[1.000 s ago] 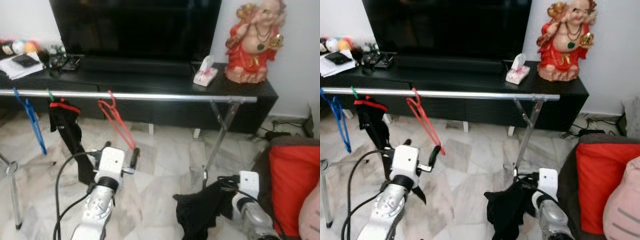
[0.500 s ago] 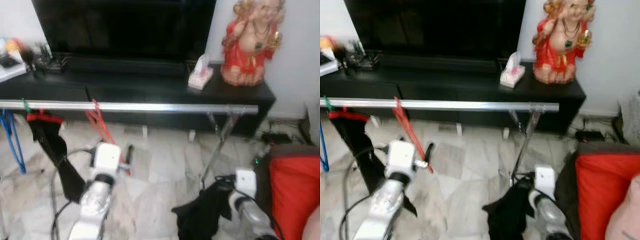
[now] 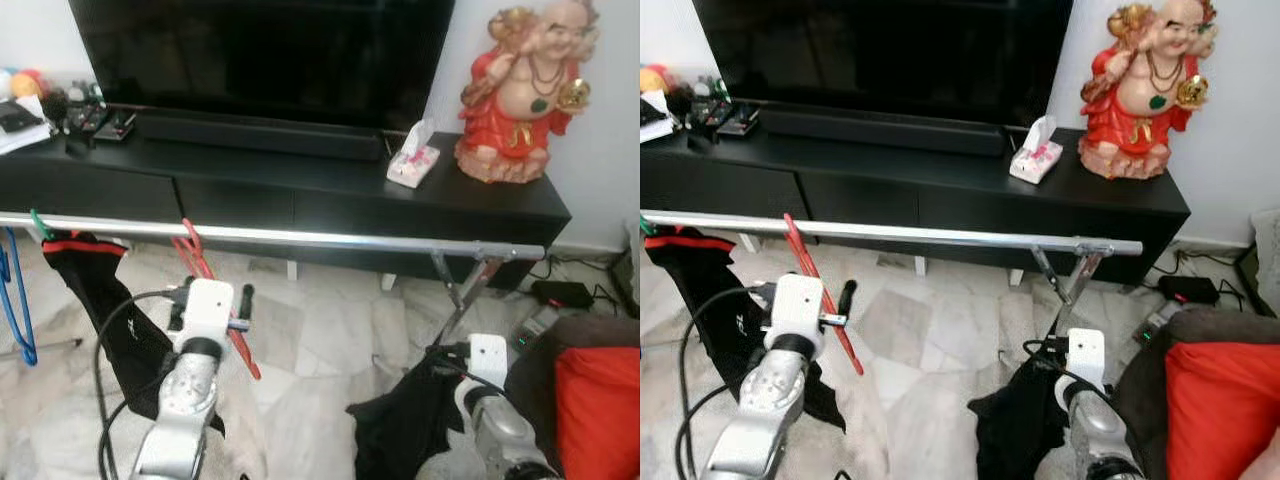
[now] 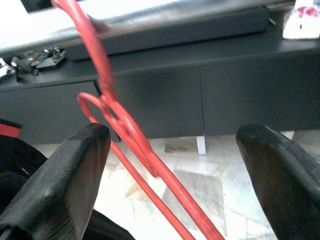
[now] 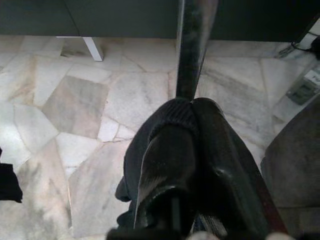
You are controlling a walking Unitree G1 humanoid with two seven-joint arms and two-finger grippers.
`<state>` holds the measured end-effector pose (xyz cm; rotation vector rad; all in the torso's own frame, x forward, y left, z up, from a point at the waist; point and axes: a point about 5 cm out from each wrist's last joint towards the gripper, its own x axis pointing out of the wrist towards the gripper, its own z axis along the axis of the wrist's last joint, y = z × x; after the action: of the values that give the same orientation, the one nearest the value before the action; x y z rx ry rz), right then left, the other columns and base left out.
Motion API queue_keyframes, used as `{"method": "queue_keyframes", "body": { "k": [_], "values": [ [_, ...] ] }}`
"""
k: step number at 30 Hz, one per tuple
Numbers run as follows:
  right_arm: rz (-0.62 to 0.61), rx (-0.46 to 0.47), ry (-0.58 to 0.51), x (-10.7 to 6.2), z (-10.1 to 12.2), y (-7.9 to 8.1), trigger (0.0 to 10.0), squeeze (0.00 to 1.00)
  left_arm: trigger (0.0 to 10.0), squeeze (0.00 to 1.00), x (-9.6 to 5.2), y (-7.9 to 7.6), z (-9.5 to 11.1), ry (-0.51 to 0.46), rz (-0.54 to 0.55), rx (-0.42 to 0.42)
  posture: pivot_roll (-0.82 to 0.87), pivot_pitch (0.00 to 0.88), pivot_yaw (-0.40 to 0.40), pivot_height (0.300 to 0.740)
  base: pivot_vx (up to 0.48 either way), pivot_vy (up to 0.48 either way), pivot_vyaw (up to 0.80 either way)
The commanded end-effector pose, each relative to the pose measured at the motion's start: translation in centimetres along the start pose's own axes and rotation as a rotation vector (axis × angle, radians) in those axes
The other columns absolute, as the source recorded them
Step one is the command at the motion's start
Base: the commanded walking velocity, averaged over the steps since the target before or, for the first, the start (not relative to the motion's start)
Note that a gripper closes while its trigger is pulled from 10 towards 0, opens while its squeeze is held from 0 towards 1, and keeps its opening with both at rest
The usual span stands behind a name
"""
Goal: Hang hanger
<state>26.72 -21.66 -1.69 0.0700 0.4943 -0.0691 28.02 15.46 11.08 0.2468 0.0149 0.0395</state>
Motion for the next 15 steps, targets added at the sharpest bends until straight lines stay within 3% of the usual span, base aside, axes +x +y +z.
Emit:
{"method": "queue_keyframes", "body": {
  "k": [1, 6, 8, 15],
  "values": [
    [-0.004, -0.004, -0.021, 0.1, 0.6, -0.2, 10.0, 0.0, 10.0, 0.0, 0.3, 0.2, -0.2, 0.035, 0.027, 0.001, 0.08, 0.0, -0.067, 0.716, 0.0, 0.0, 0.0],
    [-0.004, -0.003, -0.024, 0.2, 0.7, -0.2, 10.0, 0.0, 10.0, 0.0, 1.2, 0.4, -0.4, 0.083, 0.077, -0.018, 0.08, 0.0, -0.072, 0.716, 0.0, 0.0, 0.0],
    [-0.003, -0.003, -0.025, 0.2, 0.8, -0.2, 10.0, 0.0, 10.0, 0.0, 2.2, 0.1, -0.8, 0.135, 0.094, -0.053, 0.08, 0.0, -0.074, 0.716, 0.0, 0.0, 0.0],
    [0.0, -0.004, -0.029, 0.3, 0.9, -0.1, 10.0, 0.0, 10.0, 0.0, 4.7, -1.1, -0.7, 0.163, 0.056, -0.138, 0.07, 0.0, -0.076, 0.716, 0.0, 0.0, 0.0]
  ]
}}
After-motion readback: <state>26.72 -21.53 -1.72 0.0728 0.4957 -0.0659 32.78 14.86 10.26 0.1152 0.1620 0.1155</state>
